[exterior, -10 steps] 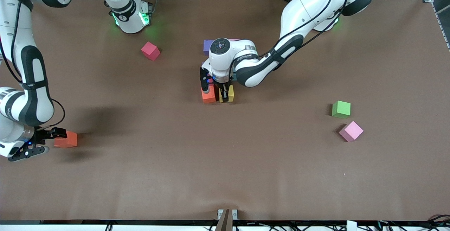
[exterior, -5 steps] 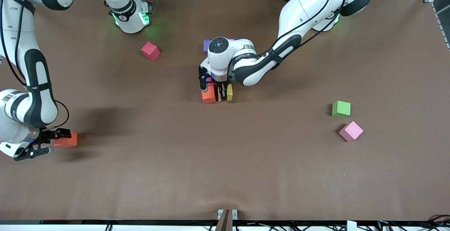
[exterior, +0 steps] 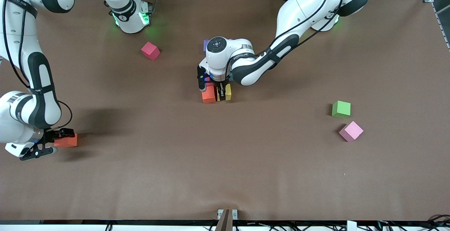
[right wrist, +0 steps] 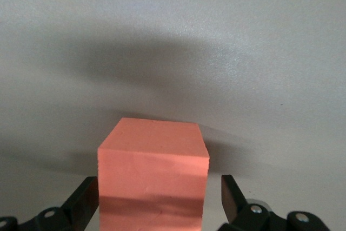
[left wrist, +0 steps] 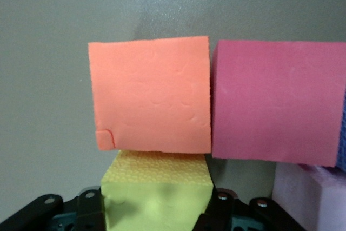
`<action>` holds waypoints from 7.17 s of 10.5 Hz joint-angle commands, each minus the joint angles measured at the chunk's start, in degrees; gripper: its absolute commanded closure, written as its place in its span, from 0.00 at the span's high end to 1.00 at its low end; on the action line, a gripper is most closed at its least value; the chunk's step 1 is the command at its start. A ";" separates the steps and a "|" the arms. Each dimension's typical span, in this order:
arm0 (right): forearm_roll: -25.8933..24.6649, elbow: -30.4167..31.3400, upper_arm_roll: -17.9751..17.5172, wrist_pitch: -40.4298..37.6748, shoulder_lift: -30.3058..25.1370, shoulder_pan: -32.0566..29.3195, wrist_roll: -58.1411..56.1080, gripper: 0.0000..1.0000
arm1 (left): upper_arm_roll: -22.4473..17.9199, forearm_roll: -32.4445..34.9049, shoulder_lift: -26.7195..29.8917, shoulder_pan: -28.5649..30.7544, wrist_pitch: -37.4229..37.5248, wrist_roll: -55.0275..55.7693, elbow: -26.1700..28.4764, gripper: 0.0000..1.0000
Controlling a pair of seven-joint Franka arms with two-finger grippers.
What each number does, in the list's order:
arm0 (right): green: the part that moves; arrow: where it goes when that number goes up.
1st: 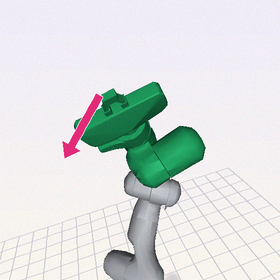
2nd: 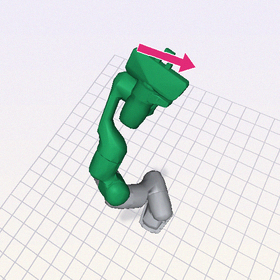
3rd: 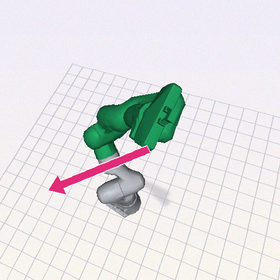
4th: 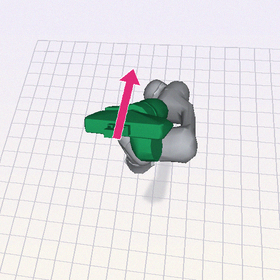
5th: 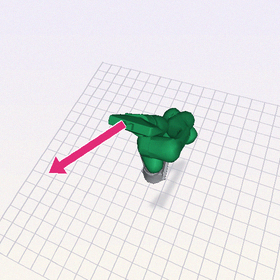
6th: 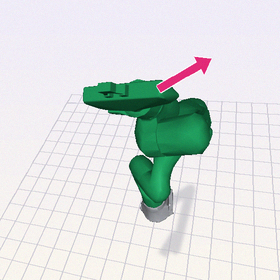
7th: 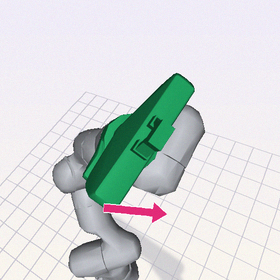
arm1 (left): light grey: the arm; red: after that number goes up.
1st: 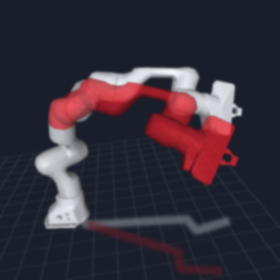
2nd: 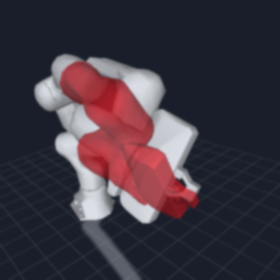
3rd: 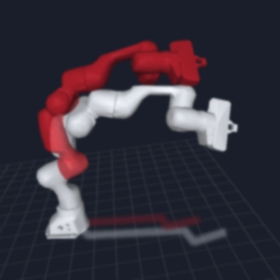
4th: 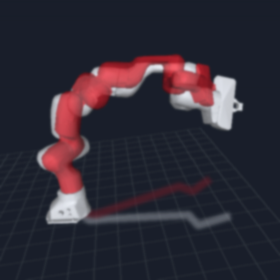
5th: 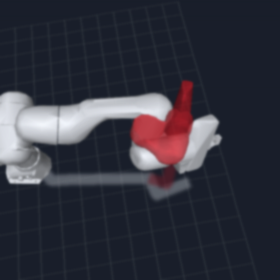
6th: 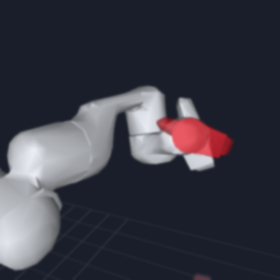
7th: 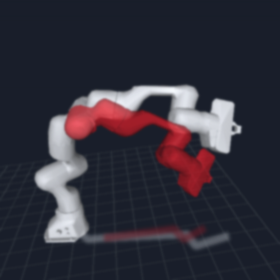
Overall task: Form number 2 with 11 blocks
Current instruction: 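Grasp another orange cube with the right gripper while the left gripper lowers yellow, then carry orange to the figure while the left gripper releases yellow, then place orange at the figure while the left gripper reaches the green cube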
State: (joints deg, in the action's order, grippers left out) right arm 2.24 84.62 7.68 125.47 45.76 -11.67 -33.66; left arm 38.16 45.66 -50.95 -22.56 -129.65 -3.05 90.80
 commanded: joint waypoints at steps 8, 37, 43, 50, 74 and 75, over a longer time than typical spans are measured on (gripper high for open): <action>1.01 -1.04 -0.30 -1.46 1.00 -0.72 0.44 0.00 | -2.92 -1.19 -2.57 -4.07 -0.34 -0.03 -3.61 0.40; 9.79 3.36 -0.56 -21.94 -17.45 28.54 37.16 0.00 | 10.77 -1.01 0.06 9.19 5.78 -3.19 -0.62 1.00; 11.47 6.61 -0.48 -19.39 -20.62 32.84 42.52 0.00 | 13.43 -2.23 6.55 14.90 30.80 -2.31 -7.54 1.00; 11.56 5.73 -0.56 -12.29 -19.22 45.14 71.39 0.00 | 12.90 -6.09 16.68 30.52 38.33 20.79 -6.86 1.00; 17.45 -3.77 -0.64 9.88 1.88 68.80 150.91 0.00 | 17.13 -19.89 26.24 62.11 30.77 22.61 8.70 1.00; 16.57 -2.46 -0.91 9.88 1.79 68.71 150.82 0.00 | 14.42 -21.82 26.52 61.50 30.77 18.39 8.35 1.00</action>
State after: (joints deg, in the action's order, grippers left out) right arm 19.04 80.89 7.39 134.56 47.64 57.04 116.24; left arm 55.30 27.23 -27.11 38.55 -99.16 21.30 98.49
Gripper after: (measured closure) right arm 0.370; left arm 0.000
